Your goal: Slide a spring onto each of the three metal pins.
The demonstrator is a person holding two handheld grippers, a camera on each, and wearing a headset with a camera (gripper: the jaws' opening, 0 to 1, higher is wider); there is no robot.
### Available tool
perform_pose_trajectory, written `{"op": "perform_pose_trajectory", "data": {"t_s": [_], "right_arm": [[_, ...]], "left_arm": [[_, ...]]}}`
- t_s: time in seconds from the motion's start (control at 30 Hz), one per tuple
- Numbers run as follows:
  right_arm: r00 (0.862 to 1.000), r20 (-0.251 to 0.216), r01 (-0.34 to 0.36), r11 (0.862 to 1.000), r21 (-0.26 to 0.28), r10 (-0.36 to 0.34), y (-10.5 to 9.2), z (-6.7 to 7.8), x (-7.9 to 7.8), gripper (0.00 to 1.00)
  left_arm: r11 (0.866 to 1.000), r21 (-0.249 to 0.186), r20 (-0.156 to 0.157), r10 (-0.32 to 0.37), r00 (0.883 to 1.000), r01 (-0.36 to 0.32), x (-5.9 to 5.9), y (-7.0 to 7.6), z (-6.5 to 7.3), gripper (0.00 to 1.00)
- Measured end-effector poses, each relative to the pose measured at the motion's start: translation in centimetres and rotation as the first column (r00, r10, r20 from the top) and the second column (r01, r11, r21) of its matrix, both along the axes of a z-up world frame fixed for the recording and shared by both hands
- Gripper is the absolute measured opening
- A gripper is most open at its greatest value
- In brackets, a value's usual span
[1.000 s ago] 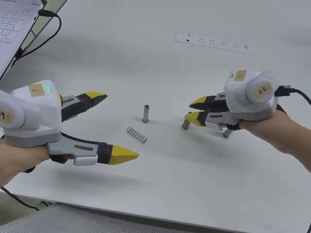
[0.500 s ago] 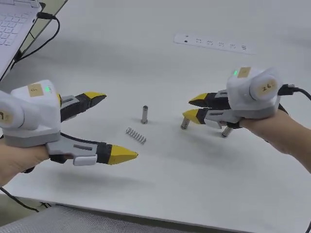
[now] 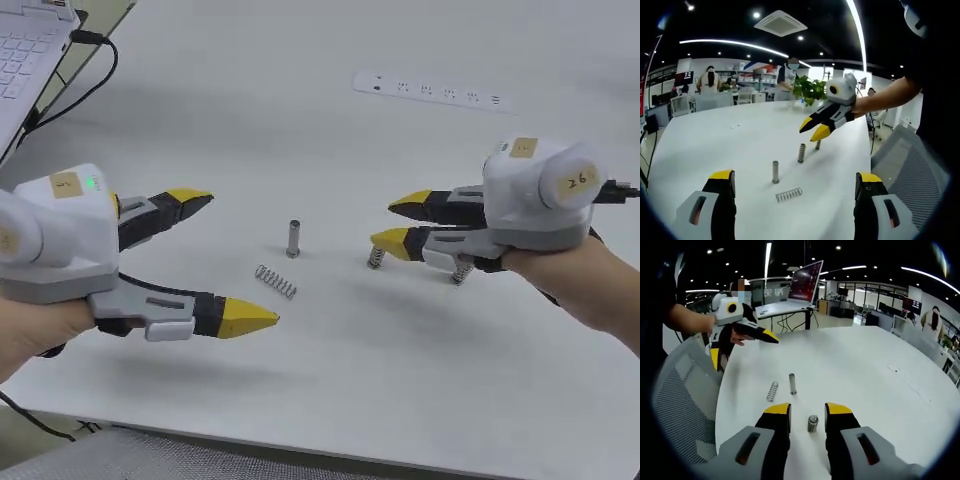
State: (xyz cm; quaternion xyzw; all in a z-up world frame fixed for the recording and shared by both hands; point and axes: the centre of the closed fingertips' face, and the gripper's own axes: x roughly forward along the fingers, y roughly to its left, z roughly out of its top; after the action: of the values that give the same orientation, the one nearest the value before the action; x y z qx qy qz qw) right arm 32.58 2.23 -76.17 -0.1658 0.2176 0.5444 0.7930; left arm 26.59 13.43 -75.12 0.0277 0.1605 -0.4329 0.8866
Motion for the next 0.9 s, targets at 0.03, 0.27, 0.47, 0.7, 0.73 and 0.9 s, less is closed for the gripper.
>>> {"op": "perform_pose_trajectory", "data": {"t_s": [0.03,0.27,0.47,0.7,0.73,0.9], "right_arm": [[1.0,0.006,0.001,1.0,-0.001,-0.001,-0.1,0.1,-0.1,0.25],[1.0,-0.009,0.018,0.999,0.051,-0.017,-1.0,1.4,-1.2,0.25],[0.998,-0.025,0.052,0.994,0.095,-0.05,-2.0,2.3,-1.7,0.25],[0.995,-0.051,0.095,0.99,0.1,-0.09,-3.3,1.6,-2.2,0.24],[0.995,-0.051,0.095,0.991,0.098,-0.09,-3.4,1.6,-2.4,0.24],[0.994,-0.069,0.092,0.99,0.107,-0.085,-3.3,1.6,-3.5,0.25]], "left_arm": [[1.0,0.001,0.0,0.001,1.0,-0.001,0.0,0.0,0.0,0.97],[1.0,-0.001,-0.004,-0.005,1.0,0.005,0.0,-0.2,0.0,0.97],[1.0,-0.005,-0.005,-0.004,1.0,0.004,0.3,-0.2,0.1,0.97],[1.0,-0.009,-0.008,-0.008,1.0,0.008,0.4,-0.4,0.2,0.96],[1.0,-0.008,-0.008,-0.007,1.0,0.007,0.3,-0.4,0.1,0.97],[1.0,-0.01,-0.012,-0.005,1.0,0.005,0.0,-0.2,-0.1,0.98]]}}
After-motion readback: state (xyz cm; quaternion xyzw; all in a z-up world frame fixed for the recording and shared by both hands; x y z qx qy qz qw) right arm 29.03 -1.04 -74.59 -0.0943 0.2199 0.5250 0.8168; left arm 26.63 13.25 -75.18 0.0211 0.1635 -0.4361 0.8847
